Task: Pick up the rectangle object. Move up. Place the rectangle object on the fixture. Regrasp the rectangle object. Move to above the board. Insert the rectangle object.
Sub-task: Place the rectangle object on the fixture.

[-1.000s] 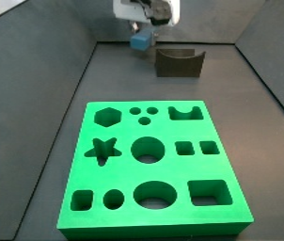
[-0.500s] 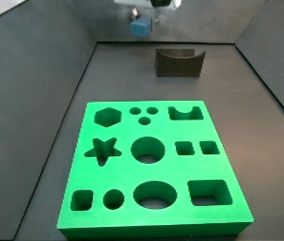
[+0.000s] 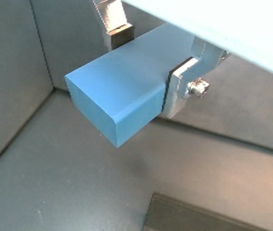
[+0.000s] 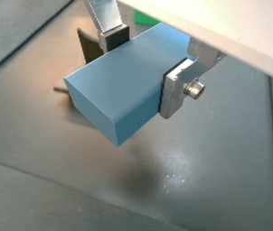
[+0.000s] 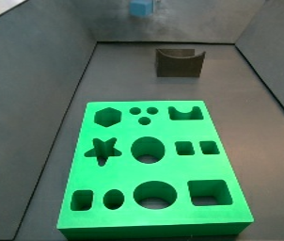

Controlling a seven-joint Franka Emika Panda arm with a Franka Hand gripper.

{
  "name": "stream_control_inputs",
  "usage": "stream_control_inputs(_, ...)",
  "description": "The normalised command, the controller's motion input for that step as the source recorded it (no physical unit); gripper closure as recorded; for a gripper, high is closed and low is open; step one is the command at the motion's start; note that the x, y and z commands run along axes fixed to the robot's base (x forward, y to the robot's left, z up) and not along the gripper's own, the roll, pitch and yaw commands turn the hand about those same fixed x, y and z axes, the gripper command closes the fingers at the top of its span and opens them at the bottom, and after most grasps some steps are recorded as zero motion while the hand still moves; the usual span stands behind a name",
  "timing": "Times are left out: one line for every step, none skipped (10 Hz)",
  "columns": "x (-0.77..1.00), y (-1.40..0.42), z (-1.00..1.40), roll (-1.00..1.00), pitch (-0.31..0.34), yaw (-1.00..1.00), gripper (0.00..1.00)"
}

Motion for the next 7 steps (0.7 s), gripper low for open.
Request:
stream_control_inputs(0.00,-0.01,0.61,-0.04,0.043,0.00,1.00)
stream_control_inputs(0.01,0.00,0.37,-0.04,0.053,0.00,1.00)
stream_control_inputs(0.01,0.00,0.19,-0.05,0.062,0.00,1.00)
stream_control_inputs(1.00,-0.97,-0.32,-0.19,0.164,1.00,1.00)
stream_control_inputs(1.00,-0.95,-0.33,-0.18,0.169,1.00,1.00)
stream_control_inputs(1.00,-0.83,-0.27,-0.18,0.180,1.00,1.00)
stream_control_inputs(1.00,-0.73,-0.24,-0.18,0.200,1.00,1.00)
